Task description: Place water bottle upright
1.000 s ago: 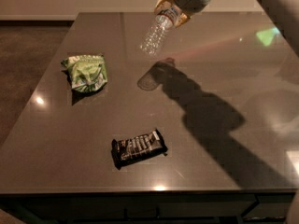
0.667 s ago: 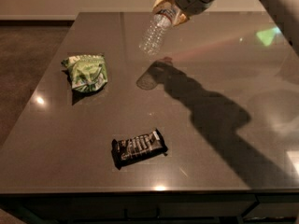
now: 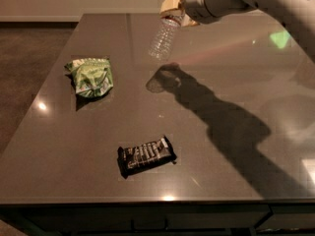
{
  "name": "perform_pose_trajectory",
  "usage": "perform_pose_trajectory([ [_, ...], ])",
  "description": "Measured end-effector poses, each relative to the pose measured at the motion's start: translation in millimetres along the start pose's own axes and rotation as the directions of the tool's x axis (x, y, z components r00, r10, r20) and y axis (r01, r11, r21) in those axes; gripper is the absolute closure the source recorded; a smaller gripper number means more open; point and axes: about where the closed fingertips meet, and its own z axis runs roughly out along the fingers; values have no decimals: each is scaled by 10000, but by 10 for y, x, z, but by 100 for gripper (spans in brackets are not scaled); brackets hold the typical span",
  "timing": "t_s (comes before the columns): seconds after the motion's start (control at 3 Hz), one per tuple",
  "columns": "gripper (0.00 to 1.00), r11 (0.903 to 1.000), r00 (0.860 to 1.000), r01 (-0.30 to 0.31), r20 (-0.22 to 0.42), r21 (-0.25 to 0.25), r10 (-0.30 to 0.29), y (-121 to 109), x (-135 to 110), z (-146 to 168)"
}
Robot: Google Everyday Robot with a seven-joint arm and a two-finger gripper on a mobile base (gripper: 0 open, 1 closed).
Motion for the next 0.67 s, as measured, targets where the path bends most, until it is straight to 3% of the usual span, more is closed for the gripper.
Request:
perform_pose_trajectory([
  [0.33, 100, 9956, 9925, 919, -832, 188, -901, -23, 12, 22],
  [0.67, 100, 9868, 9761, 1598, -1531, 266, -1539, -50, 77, 40],
])
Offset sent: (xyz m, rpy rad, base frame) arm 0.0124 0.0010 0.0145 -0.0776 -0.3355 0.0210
